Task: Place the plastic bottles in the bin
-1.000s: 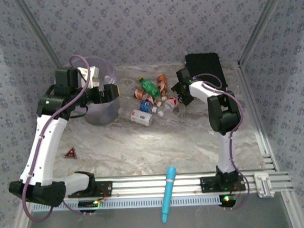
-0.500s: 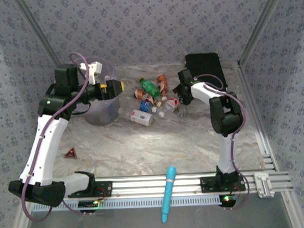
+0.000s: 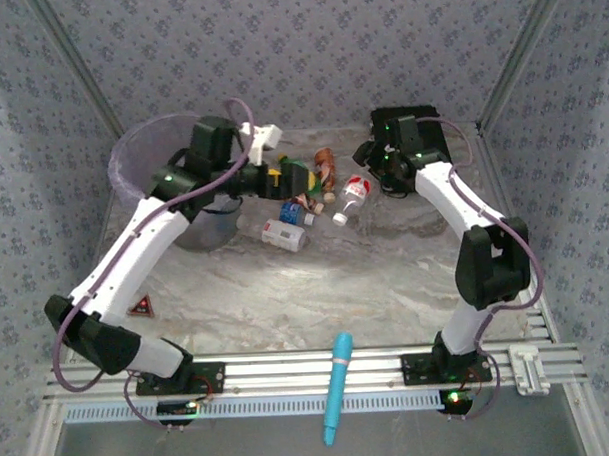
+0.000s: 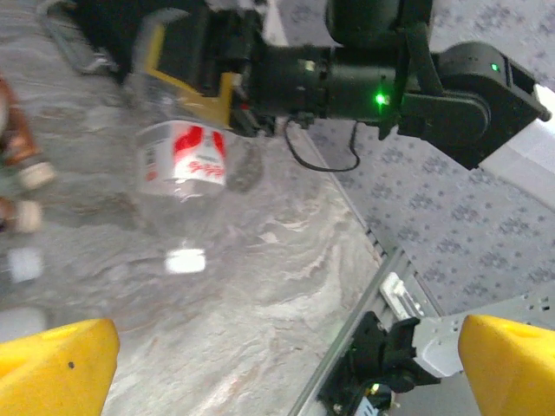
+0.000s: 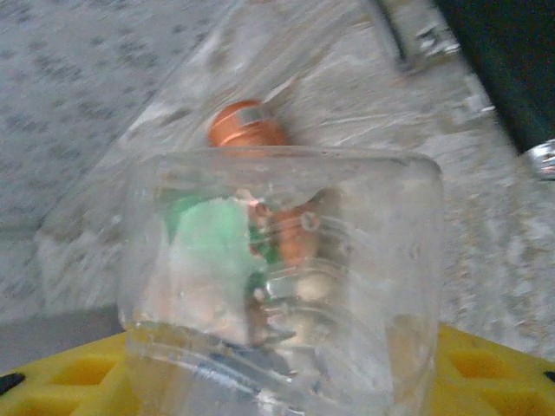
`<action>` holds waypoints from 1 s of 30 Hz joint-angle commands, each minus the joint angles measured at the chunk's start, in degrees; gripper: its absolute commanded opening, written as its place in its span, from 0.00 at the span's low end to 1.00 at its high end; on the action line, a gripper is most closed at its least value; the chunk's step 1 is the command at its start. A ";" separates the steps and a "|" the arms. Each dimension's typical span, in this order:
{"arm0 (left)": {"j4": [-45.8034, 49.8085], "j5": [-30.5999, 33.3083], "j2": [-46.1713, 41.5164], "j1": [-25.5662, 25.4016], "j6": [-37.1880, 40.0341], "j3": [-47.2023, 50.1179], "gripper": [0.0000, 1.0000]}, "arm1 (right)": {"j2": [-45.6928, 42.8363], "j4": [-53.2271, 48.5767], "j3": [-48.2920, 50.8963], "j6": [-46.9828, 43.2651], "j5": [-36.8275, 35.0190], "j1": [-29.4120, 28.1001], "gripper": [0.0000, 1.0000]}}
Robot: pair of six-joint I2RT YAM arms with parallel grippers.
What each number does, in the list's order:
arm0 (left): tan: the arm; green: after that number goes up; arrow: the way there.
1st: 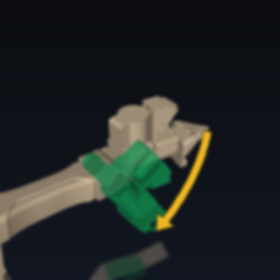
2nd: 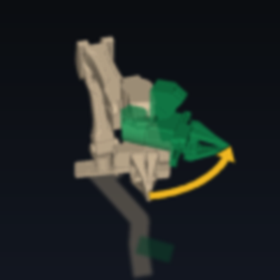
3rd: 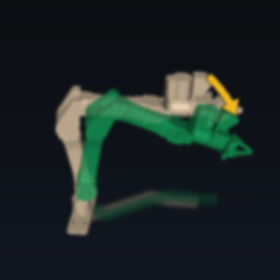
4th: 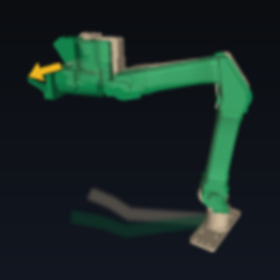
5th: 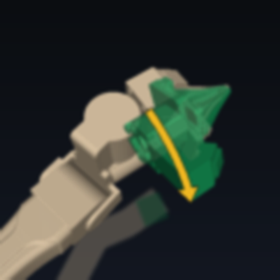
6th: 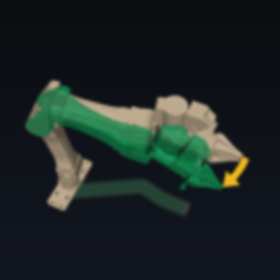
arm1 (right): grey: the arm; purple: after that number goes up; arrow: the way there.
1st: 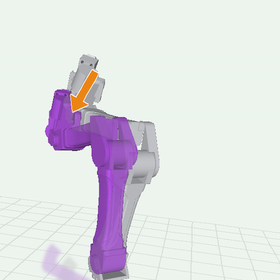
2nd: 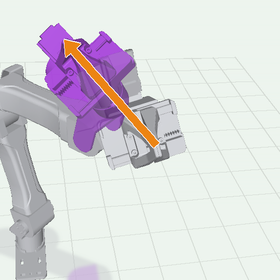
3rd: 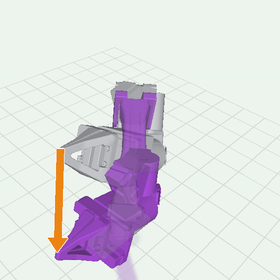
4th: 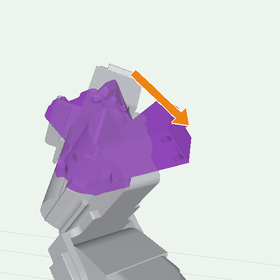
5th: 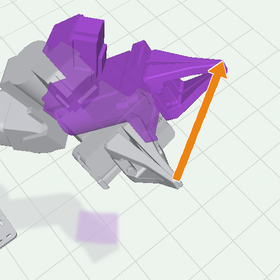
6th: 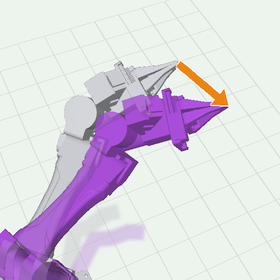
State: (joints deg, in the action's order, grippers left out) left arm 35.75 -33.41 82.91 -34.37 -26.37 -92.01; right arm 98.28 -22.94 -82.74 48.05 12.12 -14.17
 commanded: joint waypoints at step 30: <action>-18.59 3.18 14.64 -6.41 -11.33 3.00 0.83 | -11.10 8.70 3.25 1.17 21.76 -4.16 0.63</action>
State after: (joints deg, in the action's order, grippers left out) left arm 19.59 -29.74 97.32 -40.53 -37.12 -88.86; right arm 88.79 -15.88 -79.53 48.07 32.12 -17.82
